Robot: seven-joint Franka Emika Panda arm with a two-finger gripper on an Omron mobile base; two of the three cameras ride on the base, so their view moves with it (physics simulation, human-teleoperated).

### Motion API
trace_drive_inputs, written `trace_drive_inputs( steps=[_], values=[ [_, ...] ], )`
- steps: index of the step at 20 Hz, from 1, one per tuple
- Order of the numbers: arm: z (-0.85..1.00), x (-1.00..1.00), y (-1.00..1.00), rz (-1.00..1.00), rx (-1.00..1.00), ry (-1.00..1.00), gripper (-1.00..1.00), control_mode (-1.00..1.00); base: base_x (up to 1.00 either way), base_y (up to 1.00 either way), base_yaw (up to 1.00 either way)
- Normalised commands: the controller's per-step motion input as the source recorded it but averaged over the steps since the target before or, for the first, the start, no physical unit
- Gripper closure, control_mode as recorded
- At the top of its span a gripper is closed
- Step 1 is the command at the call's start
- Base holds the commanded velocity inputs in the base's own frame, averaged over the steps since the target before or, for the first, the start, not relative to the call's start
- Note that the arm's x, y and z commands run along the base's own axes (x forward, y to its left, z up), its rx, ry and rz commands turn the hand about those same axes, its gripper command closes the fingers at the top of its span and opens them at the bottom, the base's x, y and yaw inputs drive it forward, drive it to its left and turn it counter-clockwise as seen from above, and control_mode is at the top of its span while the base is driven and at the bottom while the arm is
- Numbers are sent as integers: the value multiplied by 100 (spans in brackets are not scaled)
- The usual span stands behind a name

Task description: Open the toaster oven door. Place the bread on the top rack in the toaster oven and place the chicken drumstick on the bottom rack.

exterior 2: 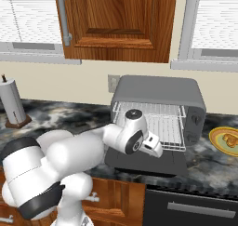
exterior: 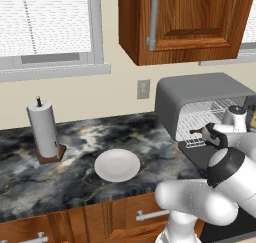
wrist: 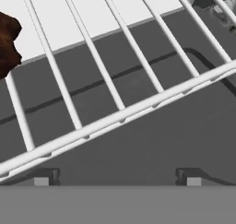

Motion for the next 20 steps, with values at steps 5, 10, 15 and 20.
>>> trace_drive_inputs(
  steps=[5,10,15,20],
  values=[
    [0,43,0,-14,5,-2,-100,-100,0,0,0],
    [0,31,-3,-11,9,-3,-100,-100,0,0,0],
    [0,20,0,-10,12,-9,-100,-100,0,0,0],
    [0,31,0,-9,6,-12,-100,-100,0,0,0]
  ],
)
